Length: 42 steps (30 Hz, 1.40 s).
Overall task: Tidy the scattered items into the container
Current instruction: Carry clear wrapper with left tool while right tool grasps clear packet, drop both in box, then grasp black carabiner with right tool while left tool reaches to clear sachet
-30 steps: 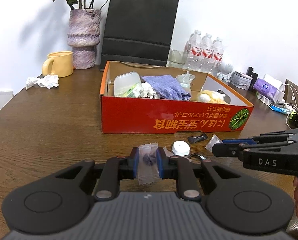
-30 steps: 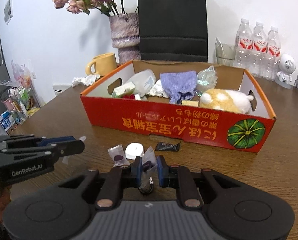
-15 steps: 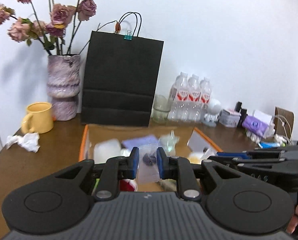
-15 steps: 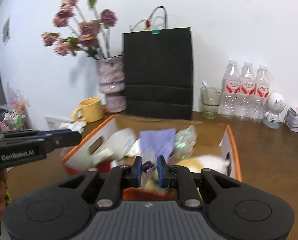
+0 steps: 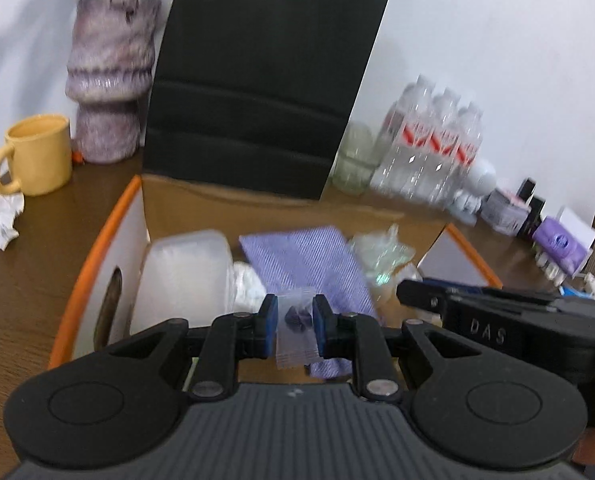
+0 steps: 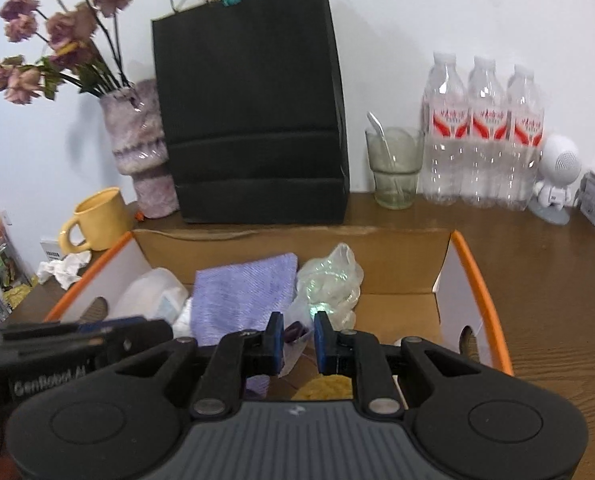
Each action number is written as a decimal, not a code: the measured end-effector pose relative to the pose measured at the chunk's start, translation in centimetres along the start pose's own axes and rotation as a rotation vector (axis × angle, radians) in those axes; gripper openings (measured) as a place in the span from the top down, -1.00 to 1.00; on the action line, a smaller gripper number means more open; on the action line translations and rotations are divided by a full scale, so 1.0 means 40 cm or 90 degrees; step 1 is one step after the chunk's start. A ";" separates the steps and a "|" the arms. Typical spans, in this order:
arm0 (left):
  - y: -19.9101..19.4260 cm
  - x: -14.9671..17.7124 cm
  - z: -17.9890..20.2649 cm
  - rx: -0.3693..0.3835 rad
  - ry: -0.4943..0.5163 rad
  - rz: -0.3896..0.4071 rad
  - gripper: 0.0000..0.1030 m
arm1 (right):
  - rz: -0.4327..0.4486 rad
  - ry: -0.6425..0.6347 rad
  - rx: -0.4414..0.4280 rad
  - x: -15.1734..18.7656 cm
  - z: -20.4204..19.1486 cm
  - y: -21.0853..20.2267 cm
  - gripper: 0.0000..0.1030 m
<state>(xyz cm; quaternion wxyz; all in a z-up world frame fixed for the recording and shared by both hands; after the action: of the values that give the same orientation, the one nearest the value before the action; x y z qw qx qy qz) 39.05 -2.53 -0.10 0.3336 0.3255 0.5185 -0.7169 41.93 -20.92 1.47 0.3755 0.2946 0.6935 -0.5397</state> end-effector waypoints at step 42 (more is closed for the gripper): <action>-0.372 0.274 -0.104 -0.063 0.080 0.033 -1.00 | -0.074 -0.139 -0.145 0.335 -0.164 -0.313 -0.34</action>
<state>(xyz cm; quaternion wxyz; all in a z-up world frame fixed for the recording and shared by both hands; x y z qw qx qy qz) 21.22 3.49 -2.23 0.3345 0.3660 0.5645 -0.6600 23.09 -17.56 -2.28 0.4481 0.1489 0.7211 -0.5070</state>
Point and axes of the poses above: each gripper's, at about its wrist camera, not at the fingertips, and y roughly the way its jaws point, z to its right, x to its underside, the point moved 2 cm from there along y, roughly the way its jaws point, and after that the axes turned 4 degrees about z, right-handed, at the moved point
